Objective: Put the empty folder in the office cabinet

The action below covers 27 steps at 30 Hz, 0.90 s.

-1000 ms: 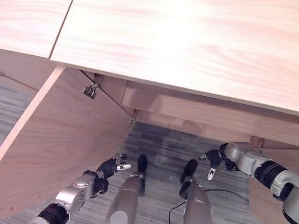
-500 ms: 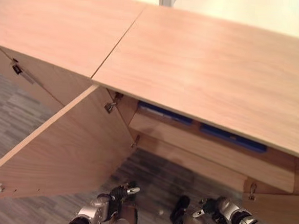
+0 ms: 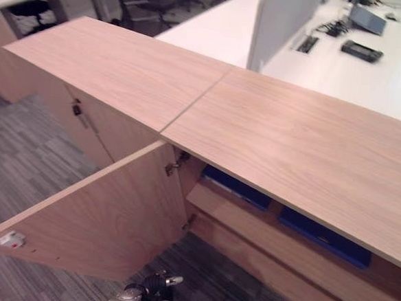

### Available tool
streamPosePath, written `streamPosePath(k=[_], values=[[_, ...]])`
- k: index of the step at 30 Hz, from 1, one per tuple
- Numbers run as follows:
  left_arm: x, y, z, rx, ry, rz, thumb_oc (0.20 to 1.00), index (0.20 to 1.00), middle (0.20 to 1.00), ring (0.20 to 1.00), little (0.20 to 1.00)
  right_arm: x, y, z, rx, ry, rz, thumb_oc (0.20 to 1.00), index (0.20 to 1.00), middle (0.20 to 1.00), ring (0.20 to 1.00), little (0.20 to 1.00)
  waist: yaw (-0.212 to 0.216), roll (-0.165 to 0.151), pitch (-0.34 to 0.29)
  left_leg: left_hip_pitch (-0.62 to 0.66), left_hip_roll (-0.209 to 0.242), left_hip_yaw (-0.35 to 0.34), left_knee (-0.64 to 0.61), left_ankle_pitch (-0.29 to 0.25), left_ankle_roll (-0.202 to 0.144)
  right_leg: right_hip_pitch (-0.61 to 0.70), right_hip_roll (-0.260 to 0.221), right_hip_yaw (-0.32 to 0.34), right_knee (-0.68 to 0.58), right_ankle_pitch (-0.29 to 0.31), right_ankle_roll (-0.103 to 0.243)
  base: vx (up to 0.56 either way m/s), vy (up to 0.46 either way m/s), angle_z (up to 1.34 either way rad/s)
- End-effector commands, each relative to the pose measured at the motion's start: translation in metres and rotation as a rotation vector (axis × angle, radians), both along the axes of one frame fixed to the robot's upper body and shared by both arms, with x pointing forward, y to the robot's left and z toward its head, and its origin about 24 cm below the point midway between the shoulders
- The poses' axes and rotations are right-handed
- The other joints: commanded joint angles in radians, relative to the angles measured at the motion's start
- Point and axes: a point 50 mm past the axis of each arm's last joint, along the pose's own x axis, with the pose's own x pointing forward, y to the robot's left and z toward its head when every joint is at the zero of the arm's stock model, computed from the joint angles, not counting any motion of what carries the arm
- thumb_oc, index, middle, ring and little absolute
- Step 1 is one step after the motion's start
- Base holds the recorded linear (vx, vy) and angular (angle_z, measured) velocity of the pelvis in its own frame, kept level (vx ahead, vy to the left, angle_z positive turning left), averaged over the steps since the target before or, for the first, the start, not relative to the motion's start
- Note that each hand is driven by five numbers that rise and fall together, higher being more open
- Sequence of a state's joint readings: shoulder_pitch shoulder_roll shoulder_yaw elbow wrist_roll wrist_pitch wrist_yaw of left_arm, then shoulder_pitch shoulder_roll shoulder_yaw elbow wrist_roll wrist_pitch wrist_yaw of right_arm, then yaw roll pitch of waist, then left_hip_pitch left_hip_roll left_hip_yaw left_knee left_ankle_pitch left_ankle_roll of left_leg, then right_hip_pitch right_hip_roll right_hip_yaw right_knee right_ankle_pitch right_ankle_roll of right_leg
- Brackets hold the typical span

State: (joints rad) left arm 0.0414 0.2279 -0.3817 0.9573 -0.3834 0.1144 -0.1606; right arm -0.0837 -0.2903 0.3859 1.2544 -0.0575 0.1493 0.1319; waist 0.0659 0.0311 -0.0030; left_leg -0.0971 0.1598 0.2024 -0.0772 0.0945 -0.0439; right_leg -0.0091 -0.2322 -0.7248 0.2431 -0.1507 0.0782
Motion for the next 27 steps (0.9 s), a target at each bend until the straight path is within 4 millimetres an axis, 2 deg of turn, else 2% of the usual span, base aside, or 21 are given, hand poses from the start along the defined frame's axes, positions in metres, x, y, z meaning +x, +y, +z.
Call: streamPosePath(k=[1,2,4,5,8,12,14,15,16,17,19,20,21,23,24,27], values=[[-0.003,0.017,-0.001,0.053,0.012,-0.015,1.0,1.0,1.0,1.0,1.0,0.015,0.008,0.002,0.039,-0.033,-0.007,1.0,1.0,1.0,1.0,1.0,0.004,-0.027,0.025,0.05,-0.02,-0.004,0.064,-0.088,-0.03,-0.008,0.0,0.123,-0.224,0.211,0.07,-0.03,0.165,0.28],[-0.009,0.023,-0.002,0.069,0.029,-0.004,1.0,1.0,1.0,1.0,1.0,0.015,0.007,0.002,0.041,-0.031,-0.009,1.0,1.0,1.0,1.0,1.0,0.011,-0.025,0.021,0.054,-0.026,-0.008,0.063,-0.092,-0.027,-0.006,-0.004,0.125,-0.228,0.216,0.073,-0.03,0.163,0.17],[-0.032,0.05,-0.005,0.132,0.106,0.039,1.0,1.0,1.0,1.0,1.0,0.017,0.005,0.003,0.042,-0.028,-0.012,1.0,1.0,1.0,1.0,1.0,0.03,-0.019,0.01,0.061,-0.044,-0.009,0.073,-0.11,-0.016,-0.004,-0.016,0.128,-0.238,0.234,0.08,-0.05,0.17,0.03],[-0.032,0.05,-0.005,0.132,0.106,0.039,1.0,1.0,1.0,1.0,1.0,0.017,0.005,0.003,0.043,-0.028,-0.011,1.0,1.0,1.0,1.0,1.0,0.03,-0.02,0.01,0.061,-0.044,-0.009,0.074,-0.111,-0.016,-0.004,-0.016,0.128,-0.238,0.235,0.081,-0.06,0.15,0.1],[-0.051,0.078,0.0,0.169,0.138,0.131,1.0,1.0,1.0,1.0,1.0,0.015,-0.008,0.005,0.022,-0.017,-0.069,1.0,1.0,1.0,1.0,1.0,0.057,-0.014,-0.003,0.064,-0.081,-0.019,0.092,-0.139,0.007,0.0,-0.041,0.142,-0.256,0.274,0.101,-0.09,0.207,0.11],[-0.049,0.078,0.0,0.151,0.116,0.173,1.0,1.0,1.0,1.0,1.0,0.011,-0.021,0.007,-0.008,-0.004,-0.12,1.0,1.0,1.0,1.0,1.0,0.067,-0.006,0.01,0.061,-0.153,-0.049,0.109,-0.171,0.042,-0.026,-0.102,0.157,-0.248,0.338,0.136,-0.12,0.278,-0.01],[-0.048,0.075,-0.001,0.142,0.116,0.173,1.0,1.0,1.0,1.0,1.0,0.011,-0.021,0.007,-0.007,-0.008,-0.129,1.0,1.0,1.0,1.0,1.0,0.068,-0.008,0.013,0.053,-0.166,-0.055,0.122,-0.18,0.05,-0.026,-0.115,0.156,-0.25,0.345,0.143,-0.08,0.157,0.08],[-0.049,0.068,-0.003,0.12,0.125,0.18,1.0,1.0,1.0,1.0,1.0,0.009,-0.019,0.006,0.006,-0.015,-0.164,1.0,1.0,1.0,1.0,1.0,0.067,-0.007,0.039,0.008,-0.189,-0.091,0.203,-0.203,0.063,-0.022,-0.162,0.176,-0.229,0.348,0.158,-0.08,0.126,0.17],[-0.048,0.068,-0.003,0.12,0.124,0.18,1.0,1.0,1.0,1.0,1.0,0.009,-0.019,0.006,0.006,-0.015,-0.165,1.0,1.0,1.0,1.0,1.0,0.066,-0.007,0.039,0.005,-0.189,-0.092,0.208,-0.205,0.063,-0.023,-0.162,0.176,-0.227,0.346,0.159,-0.09,0.151,0.39],[-0.049,0.068,-0.004,0.126,0.134,0.165,1.0,1.0,1.0,1.0,1.0,0.01,-0.017,0.006,0.018,-0.028,-0.181,1.0,1.0,1.0,1.0,1.0,0.048,-0.005,0.048,-0.004,-0.197,-0.119,0.219,-0.208,0.065,-0.026,-0.168,0.245,-0.201,0.338,0.152,-0.08,0.091,0.77],[-0.047,0.069,-0.004,0.141,0.136,0.16,1.0,1.0,1.0,1.0,1.0,0.005,-0.015,0.004,0.031,-0.02,-0.199,1.0,1.0,1.0,1.0,1.0,0.024,-0.002,0.049,-0.013,-0.217,-0.148,0.207,-0.183,0.079,-0.043,-0.143,0.369,-0.175,0.297,0.121,-0.05,0.132,1.2],[-0.05,0.071,-0.004,0.153,0.146,0.144,1.0,1.0,1.0,1.0,1.0,0.001,-0.014,0.003,0.037,-0.006,-0.201,1.0,1.0,1.0,1.0,1.0,0.022,0.001,0.043,-0.01,-0.221,-0.16,0.199,-0.179,0.083,-0.041,-0.123,0.386,-0.17,0.278,0.111,0.06,0.088,1.2],[-0.049,0.074,-0.004,0.167,0.143,0.124,1.0,1.0,1.0,1.0,1.0,-0.003,-0.013,0.002,0.043,0.005,-0.206,1.0,1.0,1.0,1.0,1.0,0.021,-0.003,0.037,-0.008,-0.228,-0.166,0.192,-0.176,0.087,-0.032,-0.1,0.371,-0.178,0.258,0.098,0.06,0.034,0.86],[-0.048,0.076,-0.002,0.169,0.131,0.125,1.0,1.0,1.0,1.0,1.0,-0.004,-0.013,0.001,0.045,0.004,-0.21,1.0,1.0,1.0,1.0,1.0,0.023,-0.01,0.032,-0.013,-0.233,-0.174,0.191,-0.175,0.088,-0.019,-0.087,0.353,-0.197,0.254,0.1,0.04,-0.025,0.5],[-0.027,0.096,0.009,0.231,0.041,0.148,1.0,1.0,1.0,1.0,1.0,-0.005,-0.015,0.002,0.029,-0.005,-0.206,1.0,1.0,1.0,1.0,1.0,0.028,-0.016,0.026,-0.011,-0.236,-0.205,0.162,-0.152,0.083,-0.036,-0.023,0.395,-0.226,0.236,0.088,0.08,-0.058,0.39],[0.0,0.12,0.029,0.306,-0.079,0.161,1.0,1.0,1.0,1.0,1.0,-0.003,-0.013,0.002,0.035,-0.027,-0.194,1.0,1.0,1.0,1.0,1.0,0.037,-0.027,0.016,0.012,-0.227,-0.205,0.139,-0.148,0.073,-0.013,0.008,0.397,-0.255,0.228,0.081,0.08,-0.072,0.24]])
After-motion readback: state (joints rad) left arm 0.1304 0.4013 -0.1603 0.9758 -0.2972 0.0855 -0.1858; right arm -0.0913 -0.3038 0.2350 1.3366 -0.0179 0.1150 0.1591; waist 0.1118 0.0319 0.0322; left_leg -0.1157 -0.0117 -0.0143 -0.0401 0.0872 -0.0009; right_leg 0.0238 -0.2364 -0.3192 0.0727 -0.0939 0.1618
